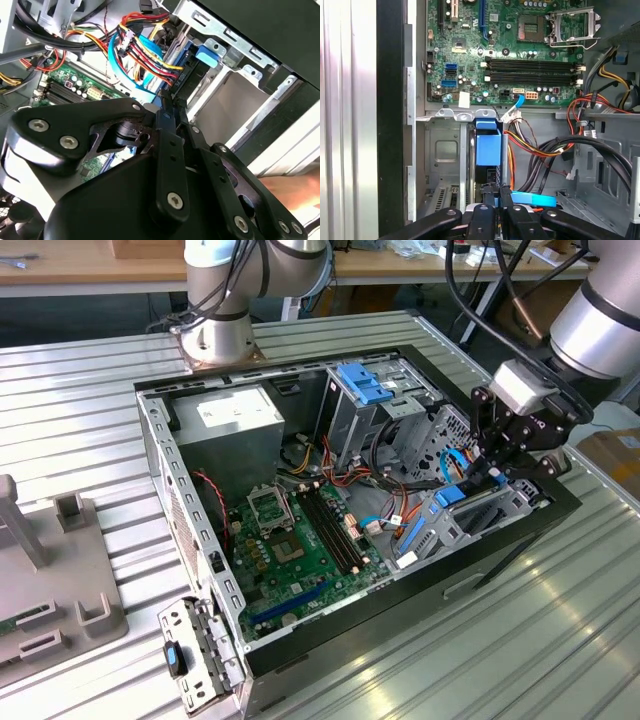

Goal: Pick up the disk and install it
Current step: 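Insert the second disk wire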

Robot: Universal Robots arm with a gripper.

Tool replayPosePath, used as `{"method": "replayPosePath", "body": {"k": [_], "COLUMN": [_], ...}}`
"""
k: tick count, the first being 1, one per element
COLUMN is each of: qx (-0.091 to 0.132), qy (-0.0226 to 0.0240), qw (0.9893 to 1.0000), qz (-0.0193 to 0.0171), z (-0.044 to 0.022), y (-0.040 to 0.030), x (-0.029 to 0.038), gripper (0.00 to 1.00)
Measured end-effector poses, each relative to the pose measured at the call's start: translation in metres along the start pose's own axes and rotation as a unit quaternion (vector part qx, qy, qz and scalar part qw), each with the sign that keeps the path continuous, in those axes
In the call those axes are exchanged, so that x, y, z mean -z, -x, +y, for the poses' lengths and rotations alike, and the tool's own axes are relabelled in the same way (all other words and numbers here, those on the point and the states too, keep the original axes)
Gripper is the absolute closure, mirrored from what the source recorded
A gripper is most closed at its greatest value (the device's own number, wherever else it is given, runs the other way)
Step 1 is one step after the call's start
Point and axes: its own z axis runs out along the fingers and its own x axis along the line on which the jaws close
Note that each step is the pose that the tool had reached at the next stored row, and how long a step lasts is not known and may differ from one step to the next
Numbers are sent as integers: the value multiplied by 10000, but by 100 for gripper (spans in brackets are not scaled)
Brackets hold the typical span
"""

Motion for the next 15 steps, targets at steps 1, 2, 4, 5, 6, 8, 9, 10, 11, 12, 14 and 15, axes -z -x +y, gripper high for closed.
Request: {"method": "replayPosePath", "body": {"k": [1,2,4,5,6,8,9,10,11,12,14,15], "qx": [0,0,1,1,0,1,1,10,14,15,16,16], "qy": [0,0,0,0,0,0,0,0,1,1,1,1], "qw": [10000,10000,10000,10000,10000,10000,10000,10000,10000,10000,10000,10000], "qz": [-1,-1,-1,0,0,0,0,0,1,2,5,7], "z": [0,-1,-2,-5,-5,-15,-21,-21,-21,-21,-21,-21], "y": [0,0,0,0,0,-1,0,1,2,2,1,1], "x": [0,-1,-1,-1,-1,-3,-3,-4,-8,-12,-19,-24], "gripper": [84,84,84,84,84,84,84,84,84,84,84,84]}}
